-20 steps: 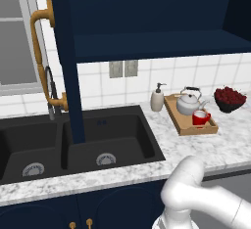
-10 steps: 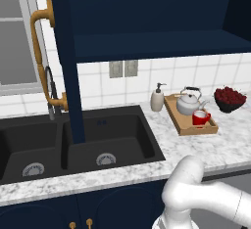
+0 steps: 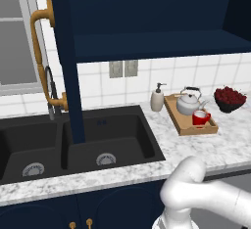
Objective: Pick the kettle from the counter and place it on the tray. Then pick the mug from the cabinet and place it on the tray. Then close the cabinet doors.
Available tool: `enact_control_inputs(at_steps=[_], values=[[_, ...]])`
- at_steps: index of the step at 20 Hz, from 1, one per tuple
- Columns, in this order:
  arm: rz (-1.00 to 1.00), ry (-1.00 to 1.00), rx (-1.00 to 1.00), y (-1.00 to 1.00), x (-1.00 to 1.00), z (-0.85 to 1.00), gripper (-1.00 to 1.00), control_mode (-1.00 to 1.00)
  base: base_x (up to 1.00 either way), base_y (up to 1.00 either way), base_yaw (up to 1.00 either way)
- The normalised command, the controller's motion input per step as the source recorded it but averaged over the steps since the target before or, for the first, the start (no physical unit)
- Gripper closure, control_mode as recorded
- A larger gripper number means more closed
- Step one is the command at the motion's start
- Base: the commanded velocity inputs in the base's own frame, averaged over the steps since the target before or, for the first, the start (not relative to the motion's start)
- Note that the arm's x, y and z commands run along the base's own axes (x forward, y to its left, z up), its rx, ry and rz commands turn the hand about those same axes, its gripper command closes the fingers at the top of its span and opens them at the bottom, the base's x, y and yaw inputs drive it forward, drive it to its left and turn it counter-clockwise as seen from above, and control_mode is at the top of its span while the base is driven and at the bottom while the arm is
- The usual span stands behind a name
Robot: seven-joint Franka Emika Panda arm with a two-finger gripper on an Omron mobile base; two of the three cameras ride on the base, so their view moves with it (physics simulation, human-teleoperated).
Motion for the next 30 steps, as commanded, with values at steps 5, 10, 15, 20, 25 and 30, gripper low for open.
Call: enact_control_inputs(at_steps=[5, 10, 15, 20, 25, 30], values=[[-0.43, 0.0, -0.26, 0.83, 0.32, 0.31, -1.0, -1.0, 0.0, 0.0, 0.0], [-0.47, 0.13, -0.2, 0.78, 0.33, 0.41, -1.0, -1.0, 0.0, 0.0, 0.0], [-0.42, 0.2, -0.14, 0.65, 0.65, 0.35, -1.0, -1.0, 0.0, 0.0, 0.0], [-0.35, 0.3, -0.05, 0.34, 0.9, 0.34, -1.0, -1.0, 0.0, 0.0, 0.0], [-0.32, 0.35, -0.02, 0.19, 0.93, 0.31, -1.0, -1.0, 0.0, 0.0, 0.0], [-0.19, 0.14, 0.0, 0.0, 0.68, 0.04, -1.0, -1.0, 0.0, 0.0, 0.0]])
